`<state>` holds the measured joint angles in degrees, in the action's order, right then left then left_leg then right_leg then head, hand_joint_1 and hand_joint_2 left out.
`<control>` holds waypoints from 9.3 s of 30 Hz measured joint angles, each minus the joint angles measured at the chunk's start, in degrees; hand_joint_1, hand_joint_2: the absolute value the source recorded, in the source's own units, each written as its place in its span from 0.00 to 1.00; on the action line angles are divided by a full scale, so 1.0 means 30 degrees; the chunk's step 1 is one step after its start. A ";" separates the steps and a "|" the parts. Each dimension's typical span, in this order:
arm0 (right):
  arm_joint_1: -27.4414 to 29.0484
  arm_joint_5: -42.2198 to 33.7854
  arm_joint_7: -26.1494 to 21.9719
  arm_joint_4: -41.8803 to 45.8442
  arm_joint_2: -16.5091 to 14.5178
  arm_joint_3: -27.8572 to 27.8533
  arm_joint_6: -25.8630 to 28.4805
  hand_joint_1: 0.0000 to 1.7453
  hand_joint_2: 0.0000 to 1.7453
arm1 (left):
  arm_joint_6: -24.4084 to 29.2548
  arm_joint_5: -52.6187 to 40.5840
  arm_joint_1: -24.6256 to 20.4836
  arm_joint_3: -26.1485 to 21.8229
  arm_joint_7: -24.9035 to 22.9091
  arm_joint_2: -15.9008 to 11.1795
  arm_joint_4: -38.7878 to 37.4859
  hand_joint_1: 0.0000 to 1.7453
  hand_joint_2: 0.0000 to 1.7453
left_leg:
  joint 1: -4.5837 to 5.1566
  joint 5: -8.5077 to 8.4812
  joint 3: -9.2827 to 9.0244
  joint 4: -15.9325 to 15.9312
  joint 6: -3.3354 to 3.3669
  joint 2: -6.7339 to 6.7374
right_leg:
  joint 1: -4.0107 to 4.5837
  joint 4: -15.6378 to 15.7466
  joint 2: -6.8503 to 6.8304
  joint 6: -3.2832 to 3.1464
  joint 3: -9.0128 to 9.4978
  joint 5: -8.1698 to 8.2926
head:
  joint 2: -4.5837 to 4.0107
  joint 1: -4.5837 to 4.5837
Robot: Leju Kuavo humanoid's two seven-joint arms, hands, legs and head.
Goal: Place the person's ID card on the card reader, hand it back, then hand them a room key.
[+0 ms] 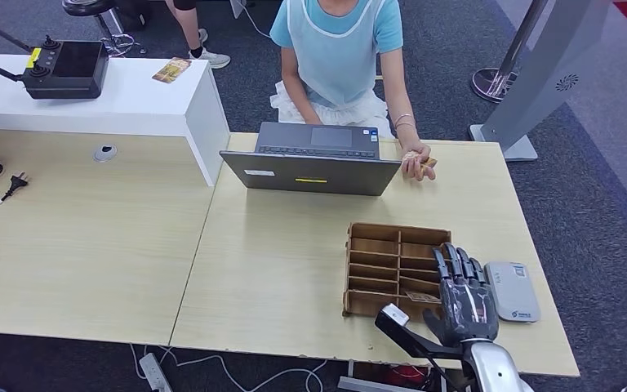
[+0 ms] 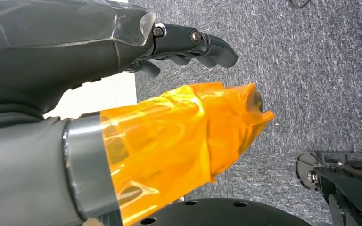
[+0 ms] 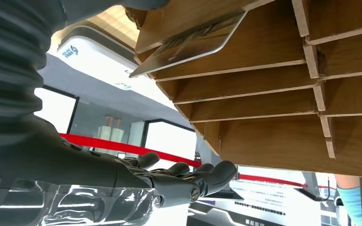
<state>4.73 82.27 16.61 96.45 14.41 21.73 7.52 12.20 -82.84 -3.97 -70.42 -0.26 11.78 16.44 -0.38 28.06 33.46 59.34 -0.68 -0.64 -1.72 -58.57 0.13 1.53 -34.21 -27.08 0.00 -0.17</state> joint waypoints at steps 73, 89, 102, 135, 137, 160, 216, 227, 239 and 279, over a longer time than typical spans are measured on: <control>0.0171 -0.0608 -0.0372 0.0954 0.0005 0.0104 0.0577 1.00 1.00 | 0.0066 -0.0180 0.0053 0.0160 0.0051 -0.0171 -0.0013 0.00 0.00 | 0.0000 -0.0005 -0.0002 0.0000 0.0000 0.0001 | 0.0000 0.0000 0.0001 0.0000 -0.0001 0.0000 | 0.0000 -0.0002; 0.0522 -0.0885 -0.0632 0.1974 0.0071 -0.0639 0.1448 1.00 1.00 | 0.0066 -0.0180 0.0059 0.0160 0.0056 -0.0197 -0.0024 0.00 0.00 | 0.0000 -0.0005 -0.0003 0.0000 0.0000 0.0001 | 0.0000 0.0000 0.0002 0.0000 0.0000 0.0001 | 0.0000 0.0002; 0.0688 -0.1658 -0.1829 0.2538 0.0373 -0.1224 0.2411 1.00 1.00 | 0.0058 -0.0188 0.0059 0.0160 0.0077 -0.0222 -0.0091 0.00 0.00 | 0.0000 -0.0005 -0.0005 0.0001 0.0000 0.0001 | 0.0000 0.0000 0.0004 0.0000 0.0000 0.0001 | 0.0000 0.0000; -0.3342 -0.3841 -0.5300 0.3818 0.2280 -0.0616 0.3293 1.00 1.00 | -0.0093 -0.0301 0.0016 0.0332 0.0415 -0.0499 -0.0321 0.00 0.00 | 0.0000 -0.0038 -0.0005 0.0002 -0.0013 0.0003 | 0.0000 -0.0008 0.0006 -0.0005 0.0005 0.0025 | 0.0000 0.0002; -0.4045 -0.3836 -0.5299 0.3734 0.2448 -0.0514 0.3118 1.00 1.00 | -0.0126 -0.0310 0.0009 0.0355 0.0415 -0.0503 -0.0346 0.00 0.00 | 0.0000 -0.0045 -0.0005 0.0002 -0.0013 0.0002 | 0.0000 -0.0008 0.0005 -0.0002 0.0005 0.0029 | 0.0000 0.0002; -1.3700 -0.6325 -0.5615 -0.0764 0.3348 0.0909 -0.0063 1.00 1.00 | -0.0351 -0.0399 -0.0087 0.1164 0.0729 -0.0678 -0.0530 0.00 0.00 | -0.0001 -0.0102 0.0004 0.0005 -0.0037 -0.0003 | 0.0000 -0.0016 0.0001 -0.0020 0.0002 0.0082 | 0.0000 0.0004; -2.1267 -0.8900 -0.5300 -1.4521 -0.0756 0.0201 0.2278 0.00 1.00 | -0.0066 -0.0204 -0.0320 0.1175 0.1621 -0.0415 -0.0816 0.00 0.00 | -0.0013 -0.0129 0.0003 0.0015 -0.0045 -0.0020 | 0.0011 -0.0023 -0.0012 -0.0020 -0.0009 0.0097 | 0.0000 0.0000; -1.4624 -1.1183 -0.6337 -0.5451 -0.1616 -0.2592 0.4770 0.00 1.00 | -0.0333 -0.0244 -0.0210 0.1115 0.0681 -0.0475 -0.0816 0.00 0.00 | -0.0022 -0.0125 0.0015 0.0009 -0.0045 -0.0019 | 0.0017 -0.0020 -0.0013 -0.0017 -0.0016 0.0091 | 0.0000 0.0002; -0.6949 -2.0913 -1.1980 0.3700 -0.4453 -0.3992 0.4104 0.00 1.00 | 0.0251 0.0305 -0.0029 0.0842 0.1189 -0.0807 -0.0778 0.00 0.00 | -0.0036 -0.0107 0.0017 -0.0021 -0.0072 -0.0057 | 0.0030 -0.0018 -0.0051 -0.0053 -0.0023 0.0051 | 0.0000 0.0000; 0.1335 -3.0805 -0.9985 0.6275 -0.6284 -0.6513 -0.6870 0.00 1.00 | -0.1027 -0.0357 0.0057 0.0933 -0.0727 -0.0678 -0.0765 0.00 0.00 | -0.0037 -0.0098 0.0005 -0.0027 -0.0089 -0.0015 | 0.0031 -0.0013 -0.0021 -0.0070 -0.0021 0.0052 | 0.0000 0.0005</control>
<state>8.74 -10.14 -13.35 115.27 -4.44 2.19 -13.09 9.11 -83.91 -3.80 -67.63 -2.44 9.75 14.14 -0.49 27.77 33.47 59.25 -0.95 -0.68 -1.63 -58.61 0.07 1.32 -34.27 -26.92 0.00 -0.15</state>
